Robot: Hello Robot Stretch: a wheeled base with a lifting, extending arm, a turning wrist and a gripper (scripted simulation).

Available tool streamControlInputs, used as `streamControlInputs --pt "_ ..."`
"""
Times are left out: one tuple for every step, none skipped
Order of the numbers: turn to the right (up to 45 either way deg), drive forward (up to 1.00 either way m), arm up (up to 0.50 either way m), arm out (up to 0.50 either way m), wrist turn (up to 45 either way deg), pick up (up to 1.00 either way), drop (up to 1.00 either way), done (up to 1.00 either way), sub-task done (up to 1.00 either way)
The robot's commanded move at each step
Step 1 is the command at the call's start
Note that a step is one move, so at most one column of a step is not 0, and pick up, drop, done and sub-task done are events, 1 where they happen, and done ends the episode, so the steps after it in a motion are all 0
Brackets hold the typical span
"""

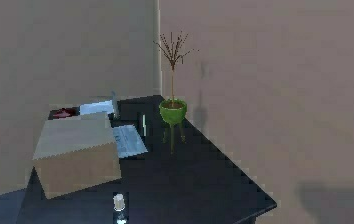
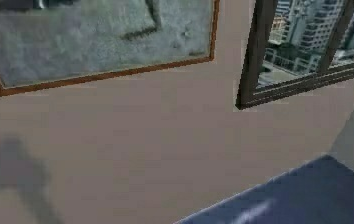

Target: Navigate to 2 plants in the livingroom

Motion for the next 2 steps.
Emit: streamControlInputs --pt "-45.0 0.00 0.00 0.00 0.0 0.00 0.00 0.00 0.00" --pt "-45.0 0.00 0.00 0.00 0.0 0.00 0.00 0.00 0.00"
